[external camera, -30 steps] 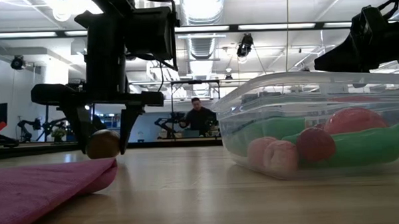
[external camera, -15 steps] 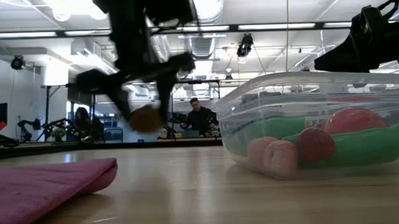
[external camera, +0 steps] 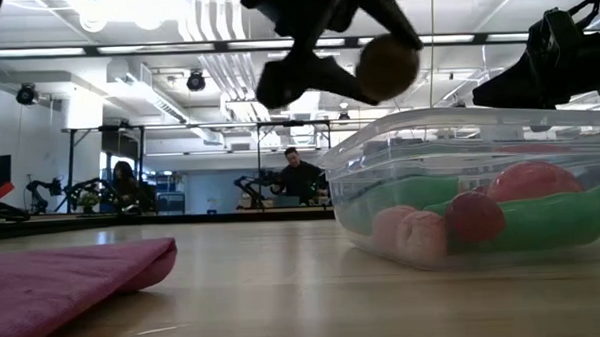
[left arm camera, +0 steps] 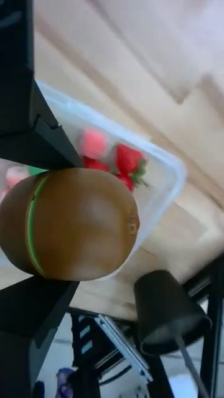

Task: Pick and placing Produce into tupperware
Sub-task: Put the brown kiwi into the transparent container, then return to Home Position

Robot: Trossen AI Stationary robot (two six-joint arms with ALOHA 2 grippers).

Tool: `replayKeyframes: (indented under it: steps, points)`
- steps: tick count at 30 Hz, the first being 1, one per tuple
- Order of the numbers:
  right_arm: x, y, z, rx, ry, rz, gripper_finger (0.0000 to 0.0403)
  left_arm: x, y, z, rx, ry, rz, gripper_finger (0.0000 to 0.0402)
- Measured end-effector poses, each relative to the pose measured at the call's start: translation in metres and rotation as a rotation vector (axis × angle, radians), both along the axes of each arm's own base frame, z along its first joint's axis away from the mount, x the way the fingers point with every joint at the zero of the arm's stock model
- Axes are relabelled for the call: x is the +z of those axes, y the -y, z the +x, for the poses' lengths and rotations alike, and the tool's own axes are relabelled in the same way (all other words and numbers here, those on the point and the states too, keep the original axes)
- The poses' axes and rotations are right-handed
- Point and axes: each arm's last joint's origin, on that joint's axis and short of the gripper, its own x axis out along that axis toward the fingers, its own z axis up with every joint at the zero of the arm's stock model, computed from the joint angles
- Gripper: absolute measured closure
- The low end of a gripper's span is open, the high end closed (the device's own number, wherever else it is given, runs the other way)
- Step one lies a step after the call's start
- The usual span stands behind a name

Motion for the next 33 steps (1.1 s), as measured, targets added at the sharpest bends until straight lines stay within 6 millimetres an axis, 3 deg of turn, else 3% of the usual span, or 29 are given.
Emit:
replayKeyframes:
  steps: [10,17,28,33]
  points:
    - [0.000,0.000,0.000,0.000,0.002,0.000,0.0332,-0.024,0.014,0.028,-0.096,0.037,-0.187,0.0160]
    - [0.000,0.000,0.000,0.000,0.002,0.000,0.0328,-0.037,0.011,0.033,0.003,-0.028,-0.313,0.0153]
    - [0.000,0.000,0.000,0.000,0.001,0.000,0.0324,-0.029,0.010,0.037,0.033,0.060,-0.333,0.0054]
    - [0.000,0.000,0.000,0.000,0.002,0.000,0.0330,-0.010,-0.001,0.046,0.026,0.241,-0.351,0.0036]
